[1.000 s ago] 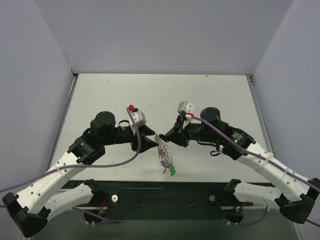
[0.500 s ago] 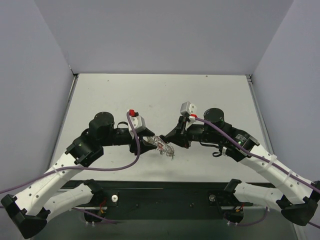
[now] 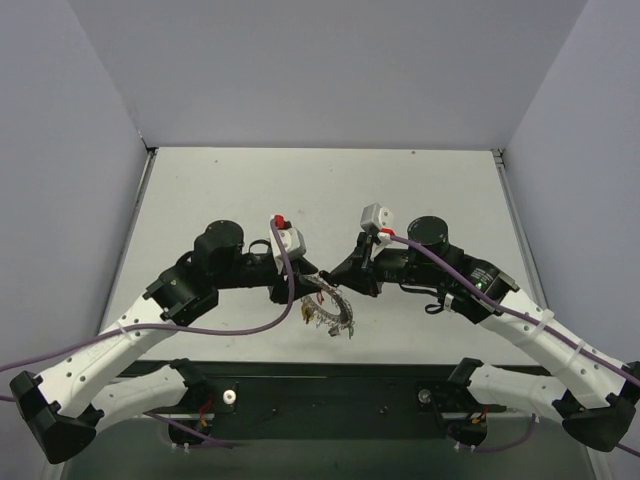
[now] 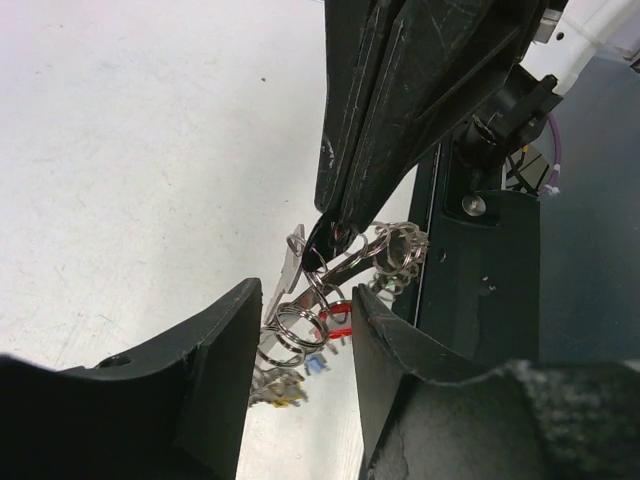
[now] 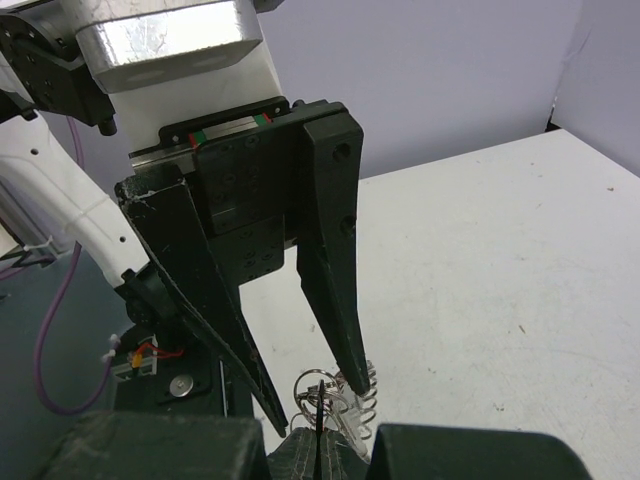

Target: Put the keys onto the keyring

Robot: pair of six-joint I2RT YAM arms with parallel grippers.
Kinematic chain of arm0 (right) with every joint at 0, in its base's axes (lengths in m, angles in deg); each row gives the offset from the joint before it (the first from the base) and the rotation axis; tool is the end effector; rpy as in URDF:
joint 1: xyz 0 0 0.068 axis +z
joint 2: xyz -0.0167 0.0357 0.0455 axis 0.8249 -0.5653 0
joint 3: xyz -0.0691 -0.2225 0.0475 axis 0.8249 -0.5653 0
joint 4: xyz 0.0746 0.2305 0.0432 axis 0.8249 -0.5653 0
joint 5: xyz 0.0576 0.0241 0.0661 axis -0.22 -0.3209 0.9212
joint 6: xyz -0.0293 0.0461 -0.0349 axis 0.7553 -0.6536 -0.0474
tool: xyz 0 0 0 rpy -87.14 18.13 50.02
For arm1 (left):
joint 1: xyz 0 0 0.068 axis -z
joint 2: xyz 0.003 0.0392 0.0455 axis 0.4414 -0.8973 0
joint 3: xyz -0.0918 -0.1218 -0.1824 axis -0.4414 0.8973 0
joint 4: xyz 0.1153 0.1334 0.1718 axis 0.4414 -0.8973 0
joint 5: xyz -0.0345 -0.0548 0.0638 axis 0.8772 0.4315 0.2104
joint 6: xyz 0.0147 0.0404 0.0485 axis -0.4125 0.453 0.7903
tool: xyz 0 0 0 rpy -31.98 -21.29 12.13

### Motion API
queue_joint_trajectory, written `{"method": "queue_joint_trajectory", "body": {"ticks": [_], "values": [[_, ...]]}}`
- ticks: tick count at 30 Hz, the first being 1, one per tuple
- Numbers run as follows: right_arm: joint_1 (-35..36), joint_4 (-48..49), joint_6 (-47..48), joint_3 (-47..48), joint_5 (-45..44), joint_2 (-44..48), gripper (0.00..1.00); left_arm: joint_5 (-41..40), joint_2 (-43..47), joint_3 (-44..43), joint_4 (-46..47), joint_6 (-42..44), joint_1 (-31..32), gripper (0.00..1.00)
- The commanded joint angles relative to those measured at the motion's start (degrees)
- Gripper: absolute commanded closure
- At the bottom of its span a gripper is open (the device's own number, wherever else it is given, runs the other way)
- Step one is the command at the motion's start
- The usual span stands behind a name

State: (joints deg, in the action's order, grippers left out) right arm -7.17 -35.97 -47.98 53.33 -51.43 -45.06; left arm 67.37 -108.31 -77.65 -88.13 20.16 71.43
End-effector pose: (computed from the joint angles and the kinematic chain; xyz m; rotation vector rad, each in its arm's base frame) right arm 0.1374 0.1947 0.3710 -1.1141 1.3592 1.0677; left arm 0.1426 -0.1812 0.3314 1.1503 1.5627 -0.9974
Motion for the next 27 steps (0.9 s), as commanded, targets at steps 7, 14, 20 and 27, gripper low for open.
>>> {"method": "queue_joint_trajectory", "body": {"ticks": [7, 14, 20, 27], "values": [[-0.2, 4.4, -0.1, 2.7, 1.5, 1.6, 1.00, -3.1, -1.3, -2.9, 1.9, -0.4, 1.0, 0.86], [-0.2, 4.7, -0.1, 2.2, 0.9, 2.2, 1.00, -4.6, -0.4, -2.2, 2.8, -0.3, 1.3, 1.00], [-0.2, 4.7, 0.5, 1.5, -0.2, 2.3, 1.00, -6.0, 2.4, -0.9, 4.5, -0.6, 1.3, 1.00], [-0.4, 4.6, 1.9, -0.3, -2.0, 2.3, 1.00, -5.9, 4.2, -0.8, 4.8, -1.1, 1.4, 1.00]]}}
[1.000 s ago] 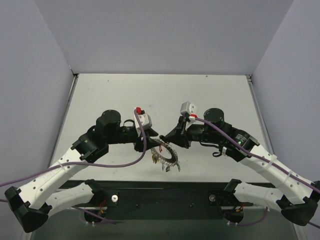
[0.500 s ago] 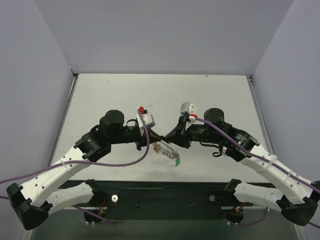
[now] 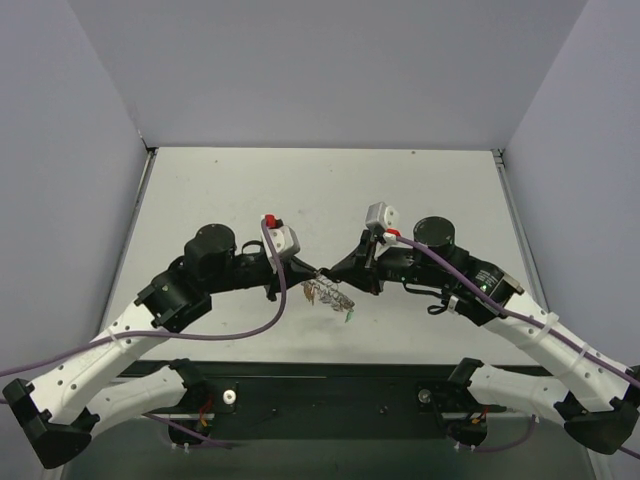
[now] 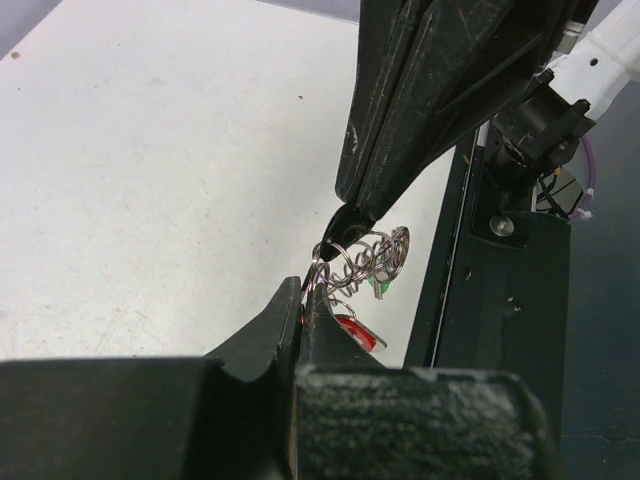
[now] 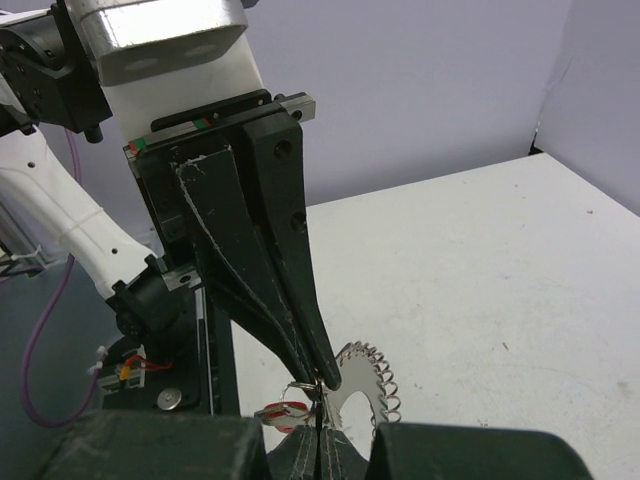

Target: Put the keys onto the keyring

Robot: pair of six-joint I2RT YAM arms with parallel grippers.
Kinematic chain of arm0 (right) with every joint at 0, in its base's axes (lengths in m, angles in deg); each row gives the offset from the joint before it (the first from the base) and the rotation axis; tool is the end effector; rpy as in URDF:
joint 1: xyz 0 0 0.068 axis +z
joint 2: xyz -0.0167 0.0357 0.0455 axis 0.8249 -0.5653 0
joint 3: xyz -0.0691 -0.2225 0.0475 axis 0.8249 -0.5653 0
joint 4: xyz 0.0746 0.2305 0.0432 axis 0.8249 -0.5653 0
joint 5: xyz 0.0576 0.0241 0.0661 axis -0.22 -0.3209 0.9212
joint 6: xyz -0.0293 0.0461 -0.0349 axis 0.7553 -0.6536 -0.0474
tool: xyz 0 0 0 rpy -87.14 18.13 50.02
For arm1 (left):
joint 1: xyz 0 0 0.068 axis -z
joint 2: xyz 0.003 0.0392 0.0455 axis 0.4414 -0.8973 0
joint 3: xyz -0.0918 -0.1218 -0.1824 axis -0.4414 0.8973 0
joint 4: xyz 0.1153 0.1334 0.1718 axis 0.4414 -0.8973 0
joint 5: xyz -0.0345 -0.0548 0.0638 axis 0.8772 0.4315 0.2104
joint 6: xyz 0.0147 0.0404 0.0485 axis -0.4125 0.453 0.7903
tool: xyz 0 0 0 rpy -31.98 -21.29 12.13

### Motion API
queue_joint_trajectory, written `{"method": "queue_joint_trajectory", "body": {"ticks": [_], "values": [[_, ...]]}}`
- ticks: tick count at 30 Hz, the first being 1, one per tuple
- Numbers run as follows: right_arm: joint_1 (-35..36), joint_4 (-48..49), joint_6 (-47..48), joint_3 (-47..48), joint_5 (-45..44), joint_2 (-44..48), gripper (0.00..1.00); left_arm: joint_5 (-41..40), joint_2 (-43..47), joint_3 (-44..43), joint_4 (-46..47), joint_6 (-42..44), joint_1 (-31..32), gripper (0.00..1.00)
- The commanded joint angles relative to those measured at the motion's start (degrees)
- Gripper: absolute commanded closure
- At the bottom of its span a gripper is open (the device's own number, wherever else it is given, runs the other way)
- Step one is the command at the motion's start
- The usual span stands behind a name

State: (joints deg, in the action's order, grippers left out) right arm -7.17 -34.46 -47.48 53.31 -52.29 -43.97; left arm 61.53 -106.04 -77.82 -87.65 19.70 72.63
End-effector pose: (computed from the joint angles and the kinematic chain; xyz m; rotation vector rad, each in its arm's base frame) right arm 0.1350 0.1910 0.3780 -1.0951 1.3136 1.0483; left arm 0.1377 -0.1765 0.3409 1.0823 1.5457 -0.9253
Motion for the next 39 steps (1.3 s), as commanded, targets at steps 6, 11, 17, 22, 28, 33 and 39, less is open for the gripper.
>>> {"method": "queue_joint_trajectory", "body": {"ticks": [6, 11, 17, 22, 28, 33, 39], "values": [[-1.2, 2.7, 1.9, -1.5, -2.1, 1.2, 1.00, -0.2, 3.3, -1.0, 3.7, -0.5, 0.2, 1.00], [-1.5, 2.5, 2.2, -2.2, -2.0, 1.0, 1.00, -0.2, 4.6, -1.1, 3.4, -0.5, 0.2, 1.00], [-1.6, 1.9, 2.6, -2.7, -1.9, 0.7, 1.00, -0.6, 5.6, -1.0, 4.0, -1.1, 0.1, 1.00], [-1.7, 1.0, 2.9, -3.0, -1.4, 0.4, 1.00, -0.9, 7.0, -0.6, 5.5, -1.4, 0.1, 1.00], [-1.7, 0.0, 3.1, -3.2, 0.6, -0.7, 1.00, -2.0, 8.4, 0.4, 7.9, -2.4, 0.1, 1.00], [-1.7, -0.4, 3.4, -3.2, 2.5, -1.1, 1.00, -2.7, 9.3, 2.1, 12.6, -3.1, 0.1, 1.00], [-1.6, -0.5, 3.6, -3.2, 5.6, -1.3, 1.00, -3.2, 10.0, 4.7, 20.2, -6.6, 0.1, 1.00]]}}
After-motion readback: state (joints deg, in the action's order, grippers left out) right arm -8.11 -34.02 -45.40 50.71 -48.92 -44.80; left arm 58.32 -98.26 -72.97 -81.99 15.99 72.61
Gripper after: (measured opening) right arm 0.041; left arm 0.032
